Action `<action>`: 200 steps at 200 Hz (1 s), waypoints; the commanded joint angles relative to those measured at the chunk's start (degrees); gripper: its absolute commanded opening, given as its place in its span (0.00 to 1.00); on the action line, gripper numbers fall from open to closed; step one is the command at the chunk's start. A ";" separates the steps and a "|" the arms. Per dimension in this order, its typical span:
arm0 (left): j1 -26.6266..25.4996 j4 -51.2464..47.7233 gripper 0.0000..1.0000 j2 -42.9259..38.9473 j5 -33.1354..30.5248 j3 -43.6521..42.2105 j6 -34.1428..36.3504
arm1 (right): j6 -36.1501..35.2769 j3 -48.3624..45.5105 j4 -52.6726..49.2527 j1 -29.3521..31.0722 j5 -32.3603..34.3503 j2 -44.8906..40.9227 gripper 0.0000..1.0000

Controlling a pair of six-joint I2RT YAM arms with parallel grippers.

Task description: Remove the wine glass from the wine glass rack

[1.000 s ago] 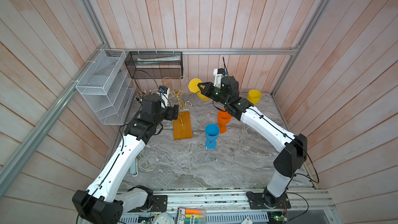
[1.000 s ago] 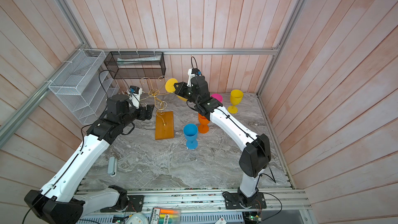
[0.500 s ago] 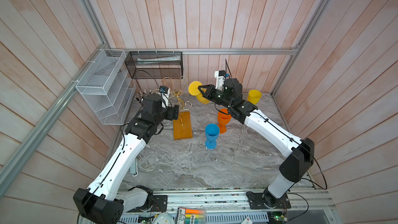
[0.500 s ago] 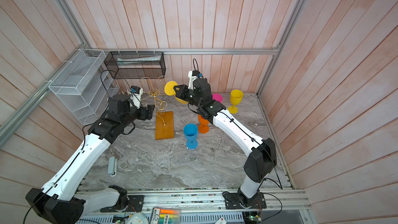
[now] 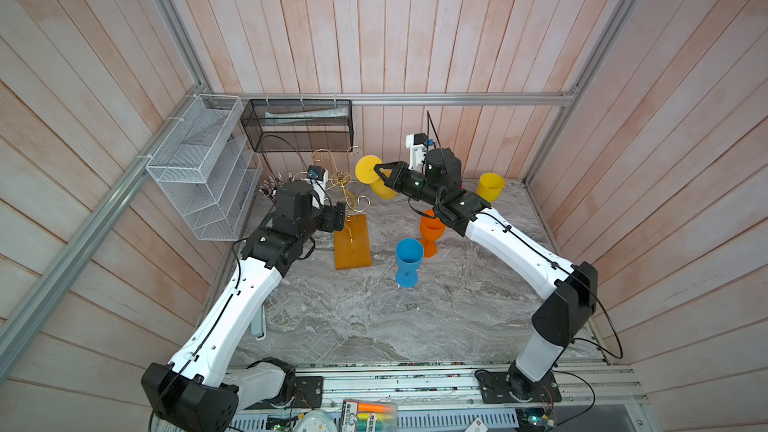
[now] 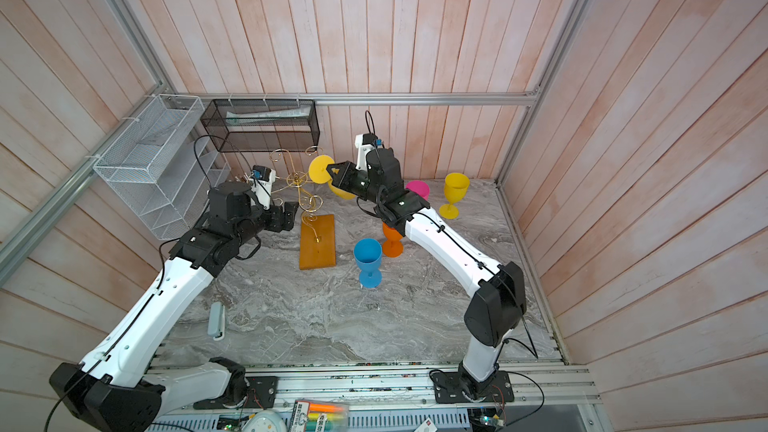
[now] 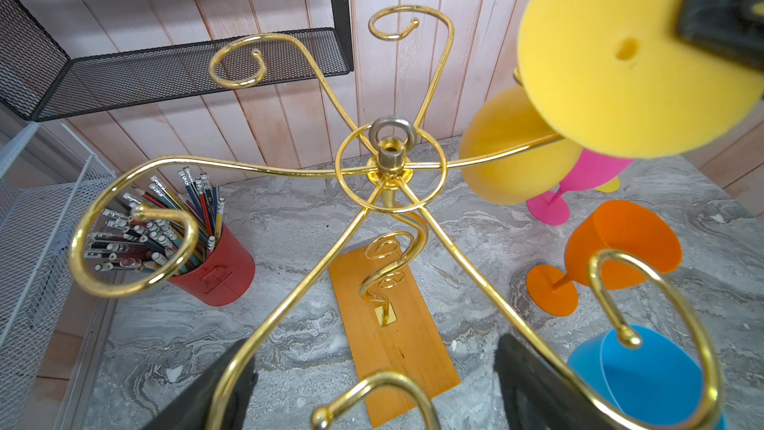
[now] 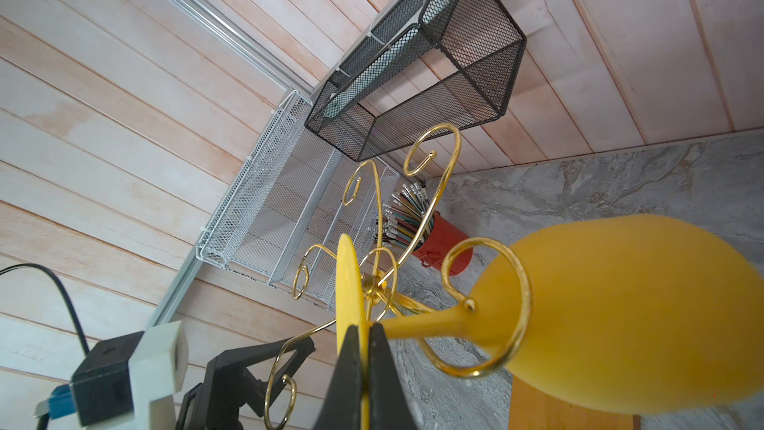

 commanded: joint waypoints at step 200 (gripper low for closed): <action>-0.53 -1.34 0.92 -0.10 0.16 2.61 -0.03 | -2.23 12.42 -0.55 -8.33 1.85 5.74 0.00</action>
